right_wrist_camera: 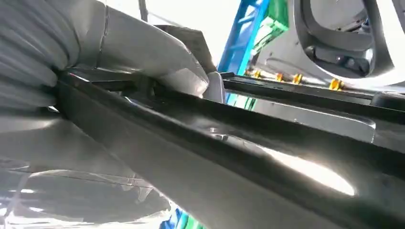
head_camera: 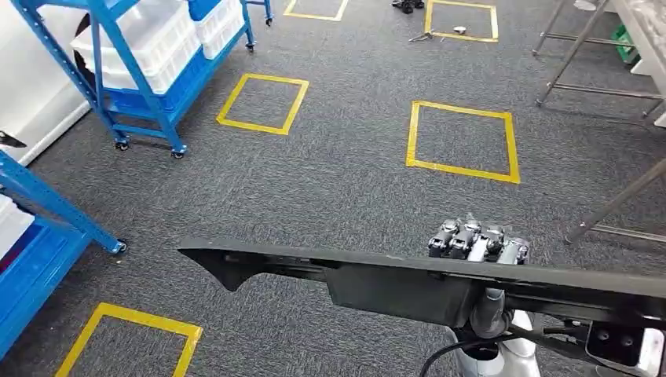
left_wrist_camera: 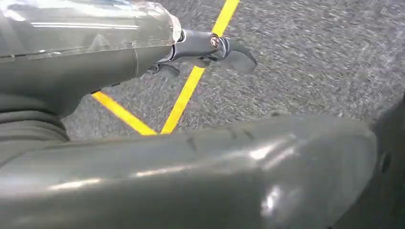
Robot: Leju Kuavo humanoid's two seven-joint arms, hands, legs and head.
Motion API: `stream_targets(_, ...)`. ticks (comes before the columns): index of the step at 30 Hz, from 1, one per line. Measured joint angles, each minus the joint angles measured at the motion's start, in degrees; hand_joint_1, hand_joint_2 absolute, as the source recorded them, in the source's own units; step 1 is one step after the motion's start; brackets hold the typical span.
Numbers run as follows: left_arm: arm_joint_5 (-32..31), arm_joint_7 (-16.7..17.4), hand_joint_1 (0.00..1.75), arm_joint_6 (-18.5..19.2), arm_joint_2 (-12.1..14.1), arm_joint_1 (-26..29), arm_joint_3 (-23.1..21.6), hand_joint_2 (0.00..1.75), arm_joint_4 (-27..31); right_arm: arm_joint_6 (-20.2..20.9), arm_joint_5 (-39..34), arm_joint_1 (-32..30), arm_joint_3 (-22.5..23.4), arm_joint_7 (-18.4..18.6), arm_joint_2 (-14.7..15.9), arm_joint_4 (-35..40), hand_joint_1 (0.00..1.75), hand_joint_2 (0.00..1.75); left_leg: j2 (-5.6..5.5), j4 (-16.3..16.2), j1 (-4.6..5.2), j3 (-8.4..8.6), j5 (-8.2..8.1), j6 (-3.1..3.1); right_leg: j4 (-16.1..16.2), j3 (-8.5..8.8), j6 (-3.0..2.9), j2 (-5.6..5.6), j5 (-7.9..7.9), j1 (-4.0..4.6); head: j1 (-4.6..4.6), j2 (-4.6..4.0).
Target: Take the parts from the cabinet and place them on the table.
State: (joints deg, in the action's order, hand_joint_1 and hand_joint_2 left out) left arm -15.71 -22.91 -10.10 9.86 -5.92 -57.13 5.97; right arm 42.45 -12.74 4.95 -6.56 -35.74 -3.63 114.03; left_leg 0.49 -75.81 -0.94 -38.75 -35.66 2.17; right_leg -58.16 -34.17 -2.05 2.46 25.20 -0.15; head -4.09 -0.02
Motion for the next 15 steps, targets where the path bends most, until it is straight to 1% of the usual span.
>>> stream_targets(1,0.0,-0.04,0.0,0.0,0.0,-0.03,0.0,0.0,0.0,-0.02,0.0,0.05,0.0,0.0,0.02,0.0,1.75,1.75,-0.05,2.32,-0.02,0.75,2.06,-0.04,-0.12,0.06,0.01,0.75,0.04,-0.02,0.0,0.0)
stream_targets(2,0.0,-0.15,0.0,0.0,0.04,-0.14,0.0,0.0,0.0,-0.07,0.0,0.14,0.0,0.0,0.02,0.0,1.75,1.75,-0.27,6.62,-0.08,2.4,4.85,-0.1,-0.33,0.11,0.14,1.48,0.14,-0.05,0.0,0.0)
stream_targets(3,0.0,-0.55,0.0,0.0,0.18,-0.24,0.02,0.0,0.0,-0.26,0.0,0.3,0.0,0.0,0.02,0.0,1.75,1.75,-1.26,12.45,-0.21,4.82,8.06,-0.22,-0.63,0.14,0.36,2.25,0.35,-0.08,0.0,0.0)
stream_targets(4,0.0,-0.92,0.0,0.02,0.35,-0.22,0.07,0.0,-0.02,-0.44,0.0,0.38,-0.11,0.0,0.02,-0.02,1.75,1.75,-3.57,16.12,-0.37,6.2,8.89,-0.48,-0.94,0.0,0.56,2.75,0.54,-0.21,0.0,0.0)
stream_targets(5,0.0,-1.39,0.0,0.17,0.48,-0.24,0.13,0.0,-0.04,-0.81,0.0,0.71,-0.43,0.0,0.04,-0.13,1.75,1.75,-5.62,17.28,-0.59,6.52,8.22,-0.56,-1.6,-0.53,0.94,3.44,0.68,0.21,0.0,0.0)
stream_targets(6,0.0,-1.68,0.0,0.2,0.55,-0.33,0.31,0.0,-0.04,-1.18,0.0,1.07,-0.99,0.0,0.04,-0.28,1.75,1.75,-4.9,16.86,-0.3,6.44,8.31,-0.72,-1.43,-0.92,1.45,4.26,0.36,-0.32,-0.02,0.0)
stream_targets(7,-0.02,-1.99,0.0,0.22,0.59,-0.35,0.5,0.0,-0.02,-1.44,-0.22,1.44,-1.62,0.0,0.11,-0.39,1.75,1.75,-4.45,16.88,-0.02,6.47,8.25,-1.09,-1.2,-1.06,1.85,4.72,0.27,-0.56,0.0,0.0)
stream_targets(8,0.07,-2.21,0.0,0.17,0.66,-0.59,0.74,0.0,-0.04,-1.92,-0.74,1.92,-2.41,0.0,0.18,-0.57,1.75,1.75,-3.82,17.01,0.17,6.54,8.44,-1.46,-1.07,-1.12,2.26,5.37,0.02,-0.6,0.0,0.0)
stream_targets(9,0.02,-2.32,0.0,0.11,0.66,-0.78,1.13,0.0,-0.02,-2.23,-1.16,2.59,-3.01,0.0,0.26,-0.76,1.75,1.75,-3.23,17.51,-0.36,6.72,8.75,-1.92,-1.12,-1.27,2.63,5.87,0.04,-0.52,0.0,0.0)
stream_targets(10,0.02,-2.36,0.0,0.0,0.68,-1.07,1.47,0.0,-0.02,-2.51,-1.6,3.18,-3.48,0.0,0.44,-0.98,1.75,1.75,-2.43,17.84,-0.36,6.97,9.01,-2.26,-1.99,-1.34,2.62,3.02,0.44,-0.55,0.0,0.0)
stream_targets(11,0.02,-2.38,0.0,-0.29,0.7,-1.14,1.75,0.0,-0.02,-3.06,-2.23,4.19,-3.98,0.0,0.7,-1.22,1.75,1.75,-1.83,18.04,-0.23,7.11,9.04,-2.61,-4.47,-2.62,2.84,0.01,2.15,-0.28,0.0,0.0)
stream_targets(12,0.07,-2.36,0.0,-0.37,0.72,-1.08,2.01,0.0,-0.02,-3.48,-2.89,4.96,-4.4,0.0,0.9,-1.49,1.75,1.75,-1.17,18.04,-0.1,7.11,8.99,-2.81,-8.39,-4.62,3.08,-1.15,4.21,-0.38,0.0,0.0)
stream_targets(13,0.13,-2.34,0.0,-0.59,0.72,-0.96,2.38,0.0,-0.02,-3.87,-3.37,5.43,-4.81,0.0,1.07,-1.79,1.75,1.75,-0.48,18.03,0.02,7.12,8.95,-2.87,-13.04,-6.96,3.3,-1.75,6.21,-0.54,0.0,0.0)
stream_targets(14,0.13,-2.34,0.0,-0.7,0.72,-0.82,2.73,0.0,-0.02,-4.11,-3.6,5.55,-5.07,0.0,1.29,-2.05,1.75,1.75,0.38,18.0,0.05,7.12,8.86,-2.97,-16.81,-8.96,3.51,-1.97,7.28,-0.68,0.0,0.0)
stream_targets(15,0.11,-2.32,0.0,-0.77,0.72,-0.76,2.84,0.0,-0.02,-4.17,-3.83,5.55,-5.25,0.0,1.47,-2.32,1.75,1.75,0.97,17.97,0.05,7.13,8.76,-2.93,-18.1,-9.68,3.67,-2.1,7.14,-0.77,0.0,0.0)
